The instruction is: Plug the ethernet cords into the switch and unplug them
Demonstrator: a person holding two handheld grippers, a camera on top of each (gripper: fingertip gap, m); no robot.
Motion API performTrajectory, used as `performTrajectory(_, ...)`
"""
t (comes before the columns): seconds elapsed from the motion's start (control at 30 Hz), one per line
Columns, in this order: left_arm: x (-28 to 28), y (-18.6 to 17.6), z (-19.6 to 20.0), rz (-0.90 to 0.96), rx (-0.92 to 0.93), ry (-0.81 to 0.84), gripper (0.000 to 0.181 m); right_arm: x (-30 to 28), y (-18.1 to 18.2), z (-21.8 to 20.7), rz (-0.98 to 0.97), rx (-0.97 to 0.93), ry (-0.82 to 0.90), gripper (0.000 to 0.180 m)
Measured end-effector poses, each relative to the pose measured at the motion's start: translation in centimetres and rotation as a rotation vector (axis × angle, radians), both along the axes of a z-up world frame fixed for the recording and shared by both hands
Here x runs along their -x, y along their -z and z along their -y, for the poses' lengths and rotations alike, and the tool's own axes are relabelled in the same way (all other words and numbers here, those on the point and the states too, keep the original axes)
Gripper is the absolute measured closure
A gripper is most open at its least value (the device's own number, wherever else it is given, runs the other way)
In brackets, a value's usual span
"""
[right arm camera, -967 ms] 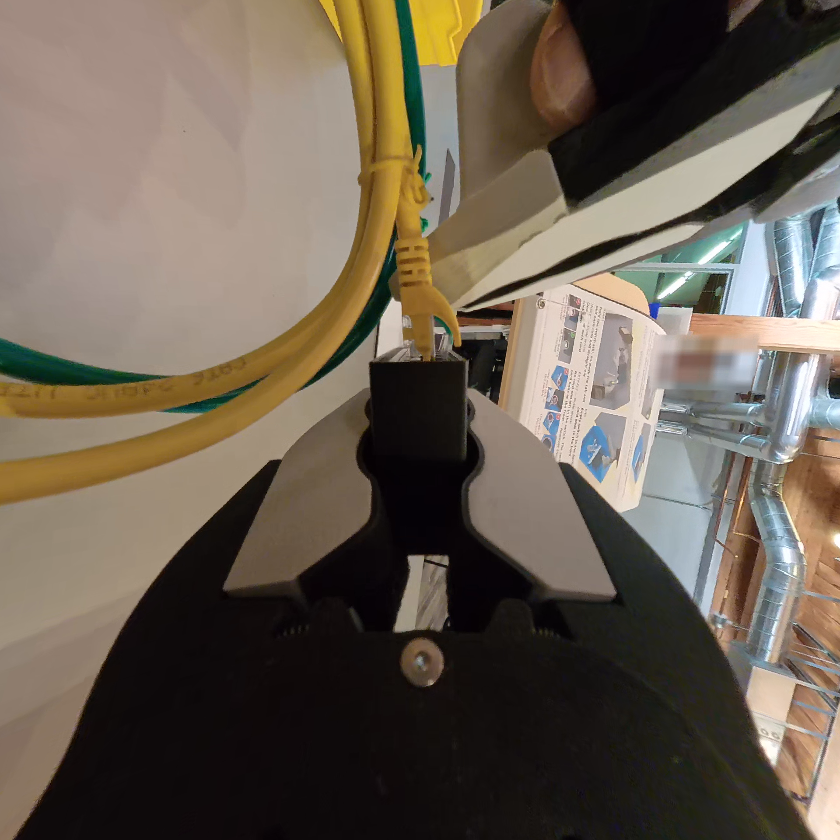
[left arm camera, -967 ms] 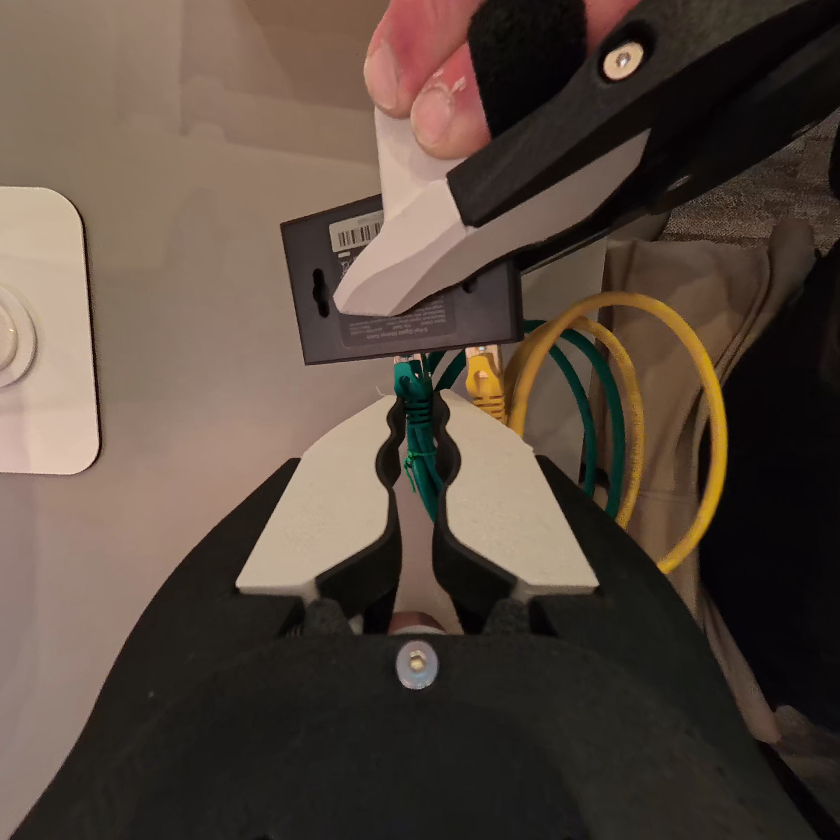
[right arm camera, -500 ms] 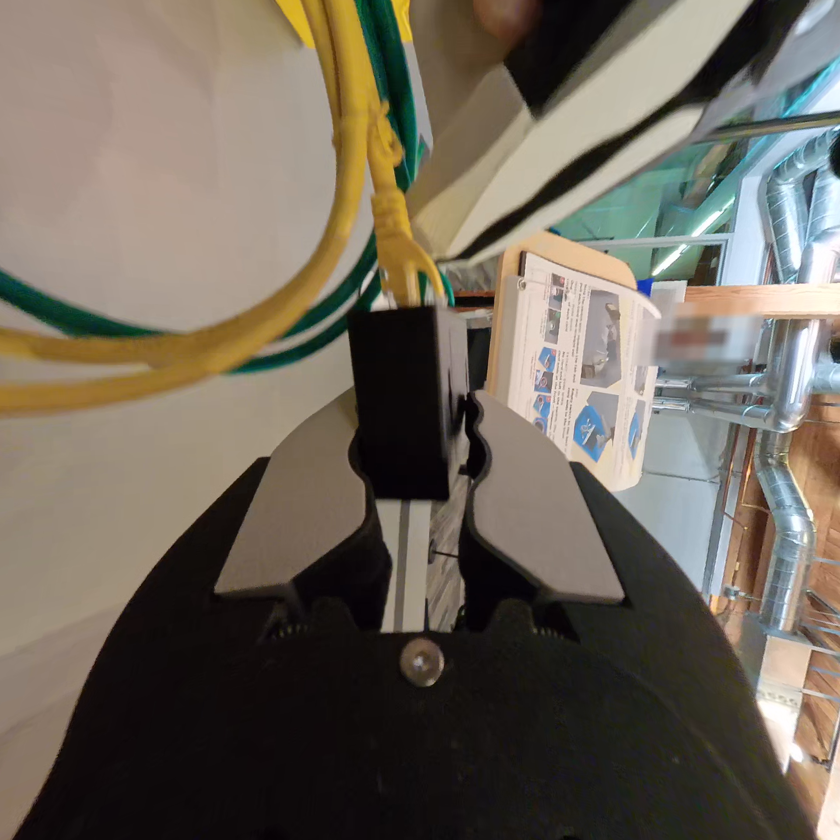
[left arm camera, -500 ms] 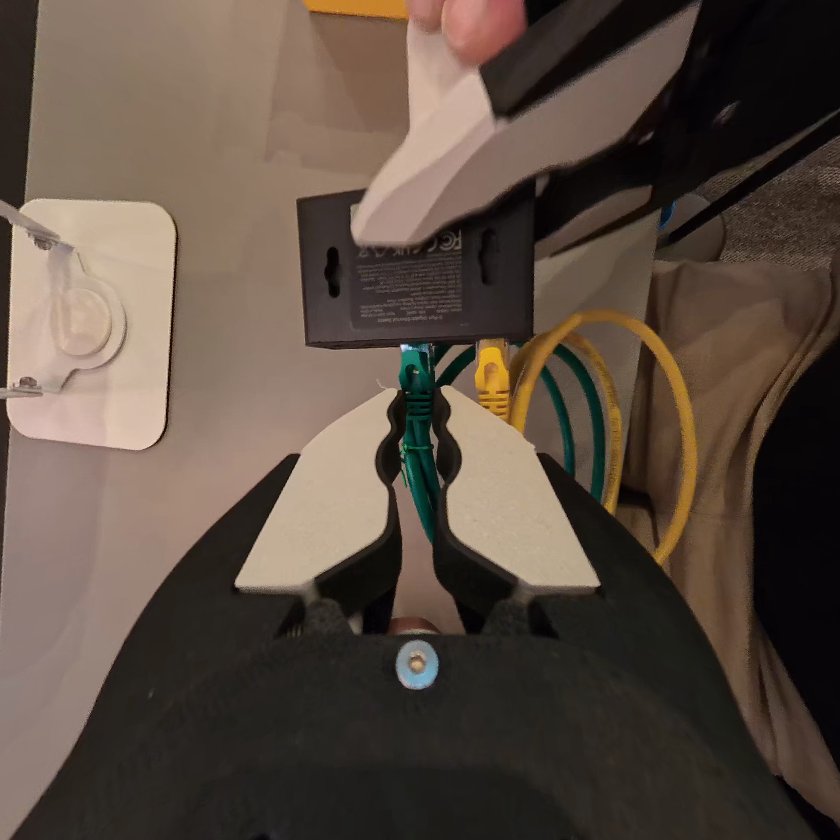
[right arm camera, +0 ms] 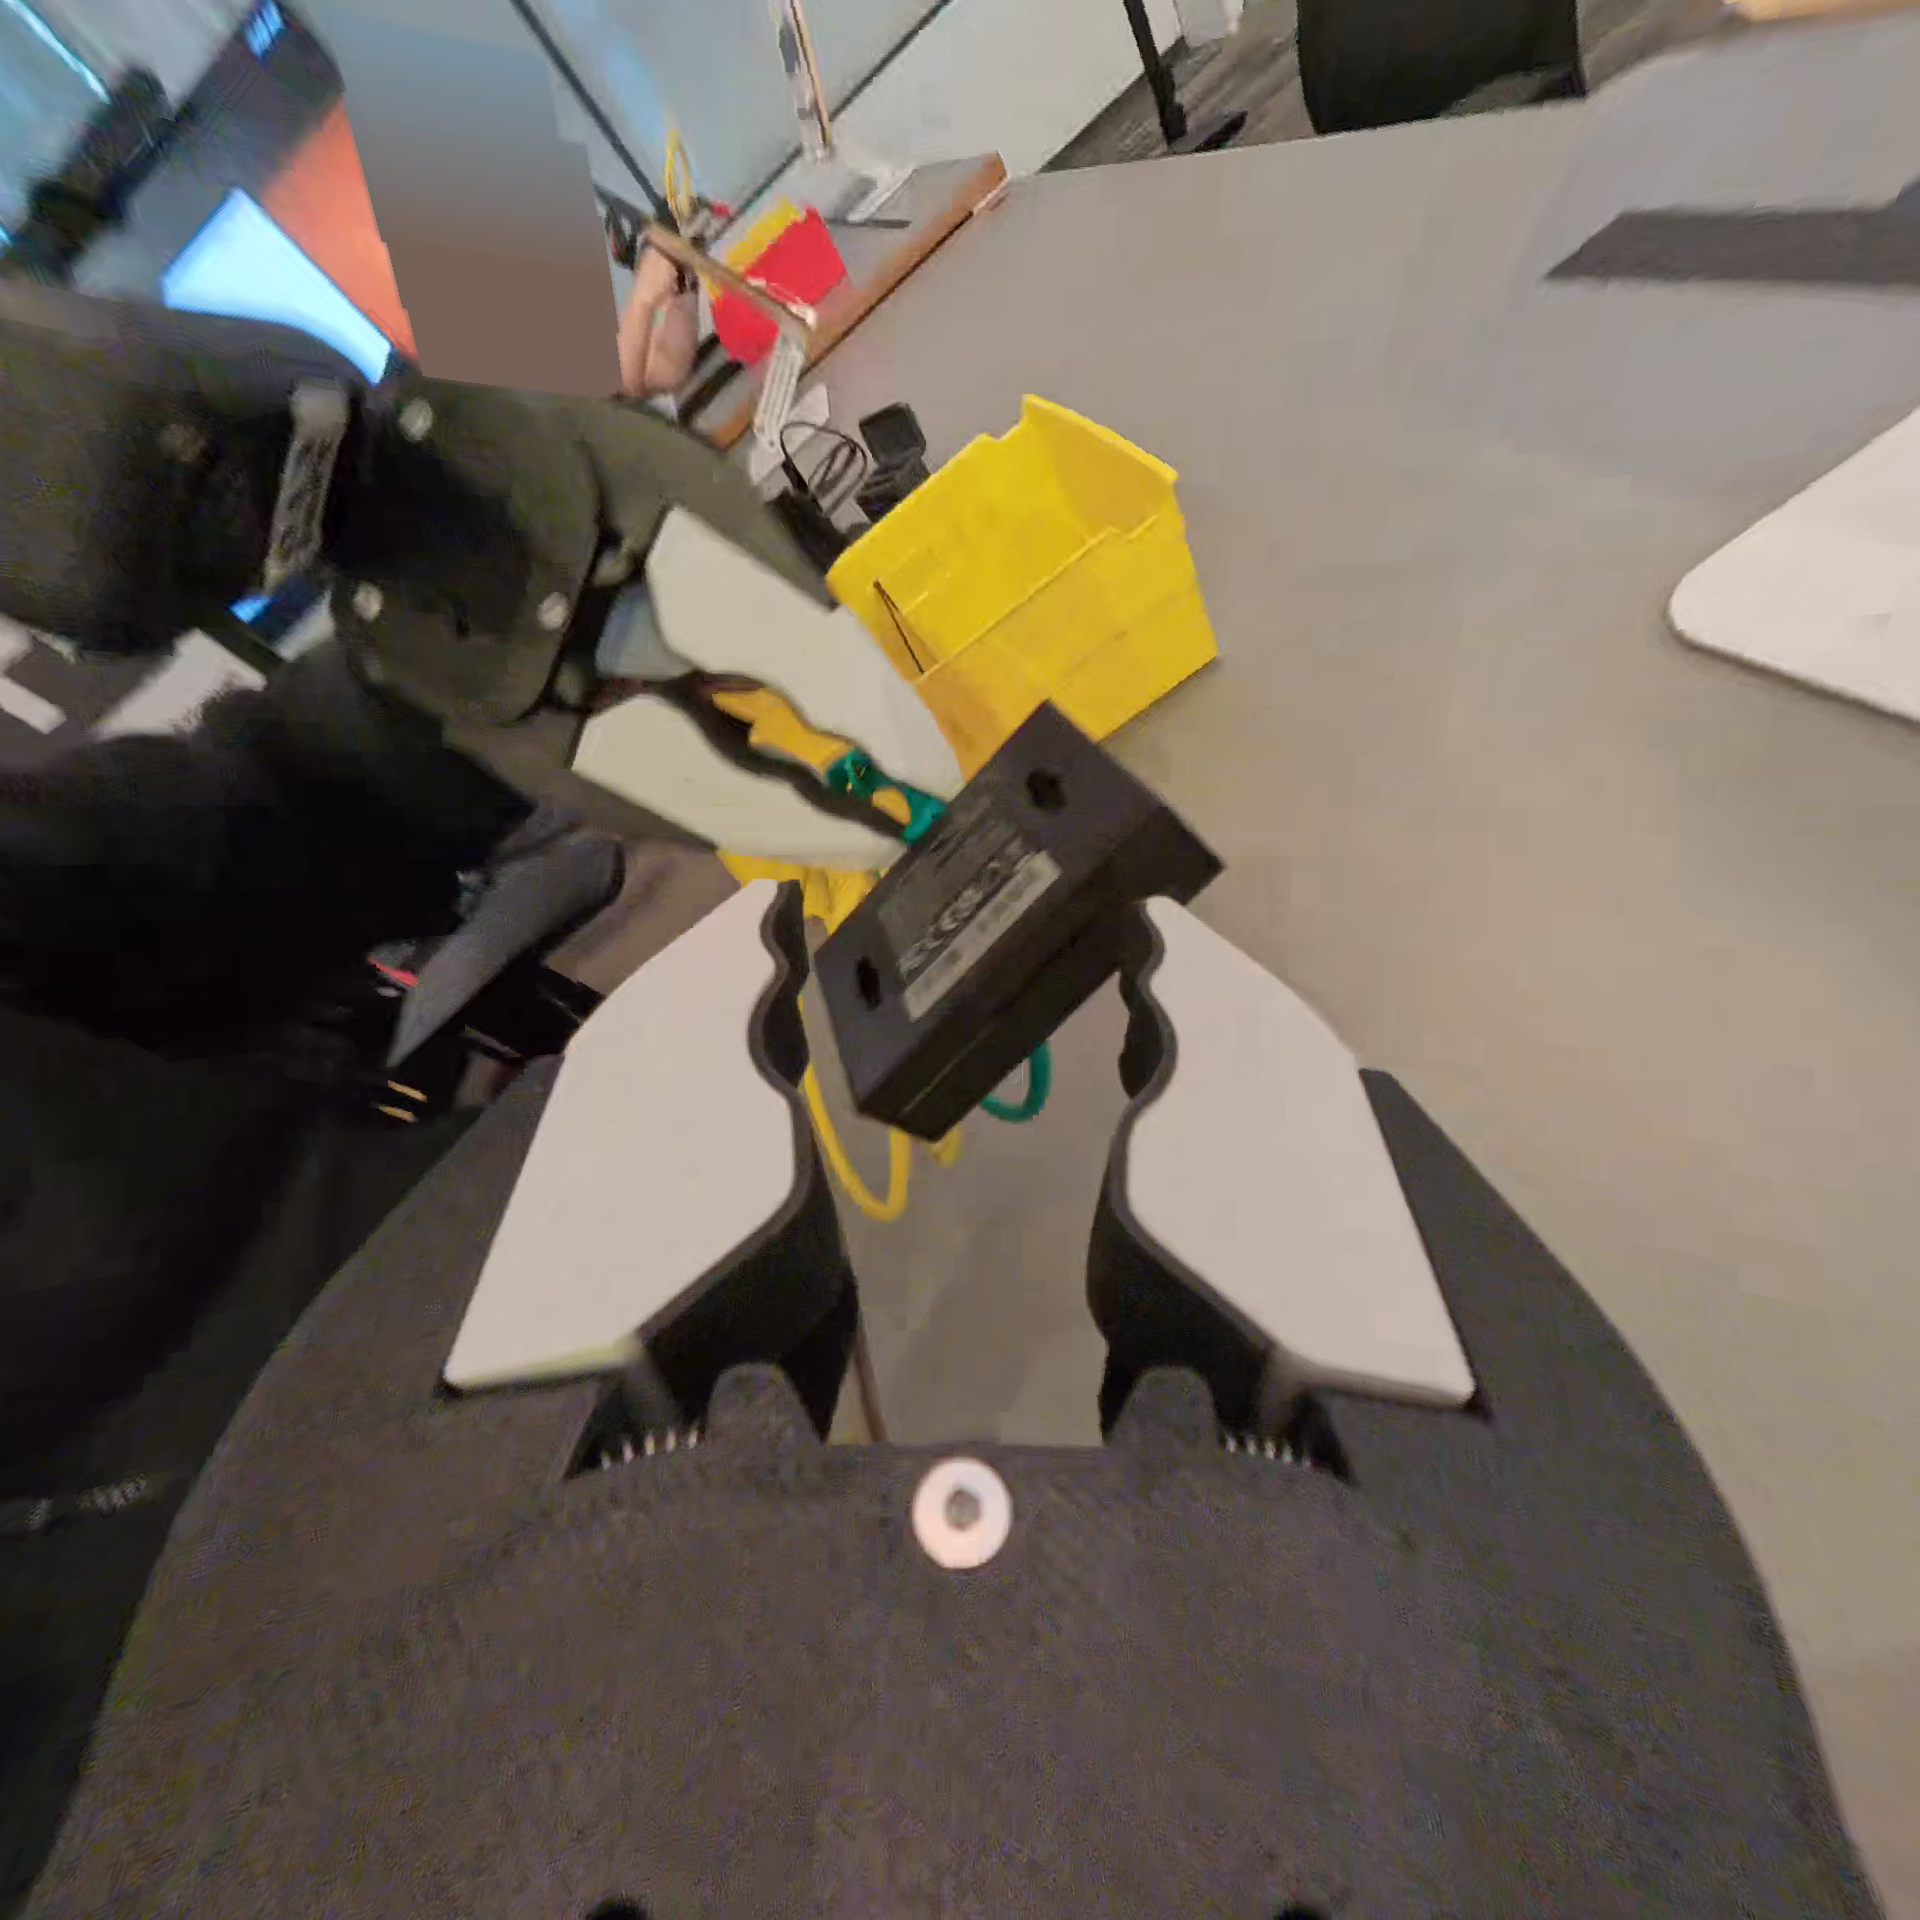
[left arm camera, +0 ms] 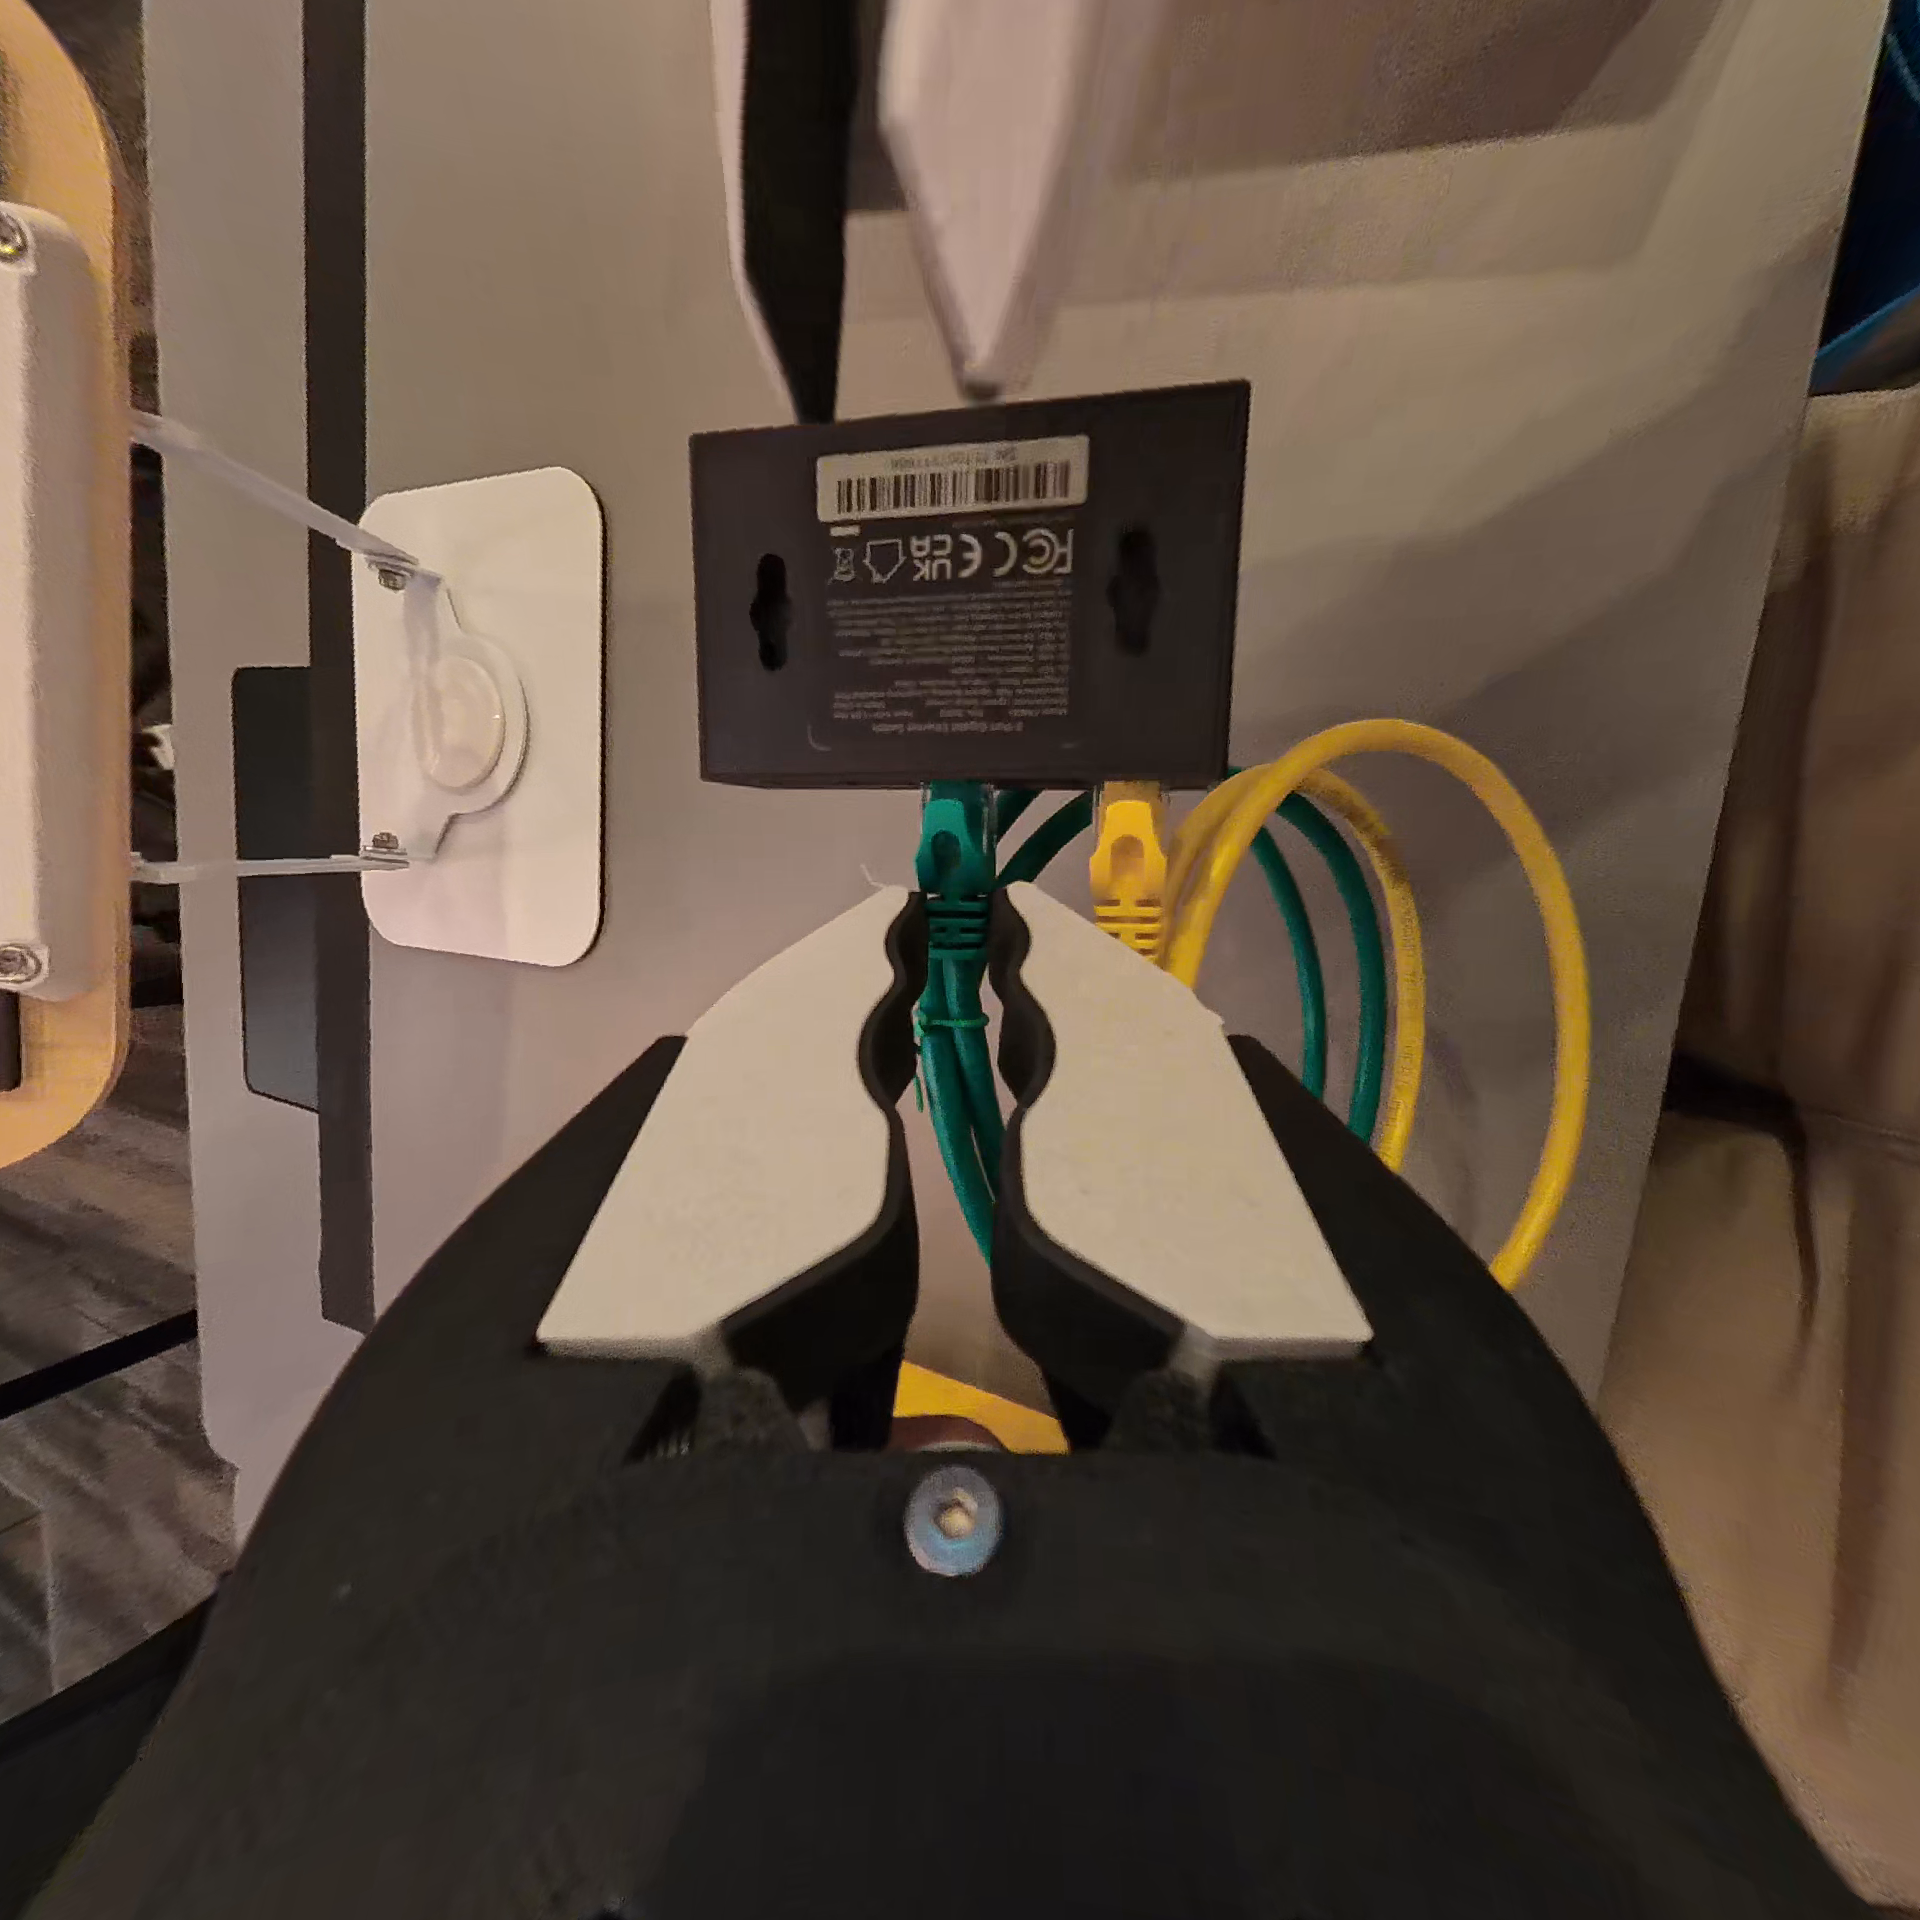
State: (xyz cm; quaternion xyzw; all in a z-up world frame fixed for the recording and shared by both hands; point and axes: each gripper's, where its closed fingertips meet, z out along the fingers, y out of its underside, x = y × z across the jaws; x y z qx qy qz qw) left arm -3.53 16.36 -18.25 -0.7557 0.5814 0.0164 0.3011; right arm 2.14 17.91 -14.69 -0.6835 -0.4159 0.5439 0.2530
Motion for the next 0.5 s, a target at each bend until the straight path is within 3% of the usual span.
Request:
performTrajectory(0.17, -0.5, 0.2, 0.0, -0.005, -0.052, 0.007, 0.17, 2.4, 2.6, -0.4, -0.047, 0.292, -0.047, 0.121)
performTrajectory(0.27, -0.1, 0.5, -0.2, -0.07, -0.115, 0.01, 0.17, 3.3, 3.0, 0.2, -0.102, 0.382, -0.102, 0.139)
performTrajectory(0.5, 0.4, 0.6, -0.5, -0.161, -0.237, 0.019, 0.17, 3.9, 2.2, 0.1, -0.229, 0.441, -0.118, 0.15)
